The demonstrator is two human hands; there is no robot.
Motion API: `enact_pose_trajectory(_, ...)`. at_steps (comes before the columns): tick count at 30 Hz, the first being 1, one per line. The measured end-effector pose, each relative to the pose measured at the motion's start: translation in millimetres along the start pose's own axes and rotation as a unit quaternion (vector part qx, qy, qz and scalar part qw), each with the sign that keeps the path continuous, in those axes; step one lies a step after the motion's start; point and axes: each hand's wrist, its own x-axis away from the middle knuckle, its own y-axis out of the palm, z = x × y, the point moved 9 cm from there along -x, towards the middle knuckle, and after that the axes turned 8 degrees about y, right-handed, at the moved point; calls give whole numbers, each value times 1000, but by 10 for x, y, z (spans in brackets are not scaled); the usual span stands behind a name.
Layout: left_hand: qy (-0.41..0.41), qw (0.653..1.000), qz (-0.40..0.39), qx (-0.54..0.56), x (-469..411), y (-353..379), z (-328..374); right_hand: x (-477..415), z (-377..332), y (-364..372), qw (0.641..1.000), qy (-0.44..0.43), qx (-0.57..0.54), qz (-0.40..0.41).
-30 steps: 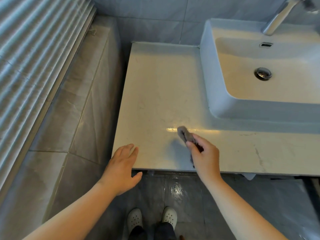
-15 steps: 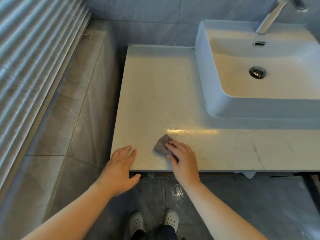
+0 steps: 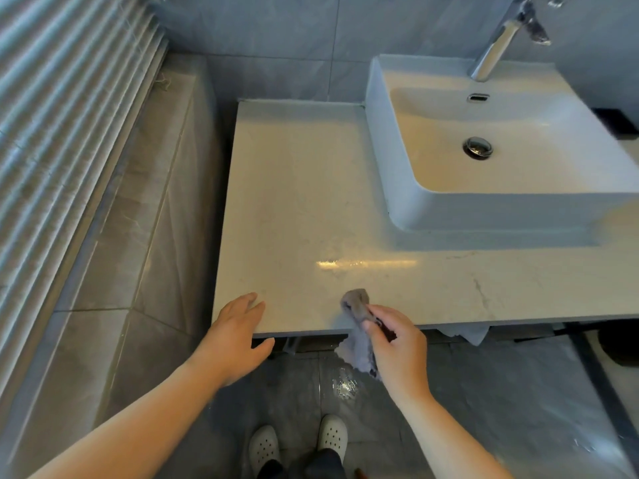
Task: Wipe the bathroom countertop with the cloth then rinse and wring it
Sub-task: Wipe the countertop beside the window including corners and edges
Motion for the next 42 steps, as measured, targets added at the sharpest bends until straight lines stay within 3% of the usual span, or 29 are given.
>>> enact_pose_trajectory(5,17,999,38,10,100,0,150,-310,200,-472,991,38,38,124)
enact_pose_trajectory(10,28,998,50,14,209,32,226,-419,443,-307,981,34,130,141)
enact_pose_trajectory(19,-24,996,70,49,406,42,-1,-164,97,567,993,-20,113,30)
enact_pose_trajectory(25,-44,992,86,80,460,-83,-35,-43,-34,798,988,43,6,-150)
enact_pose_trajectory(31,-44,985,98,132,372,-367,246,-147,-398,103,986,76,-76,-129)
enact_pose_trajectory(42,61,974,123,179,-379,-1208,1715,-519,-1279,-1713,993,-23,-115,-15)
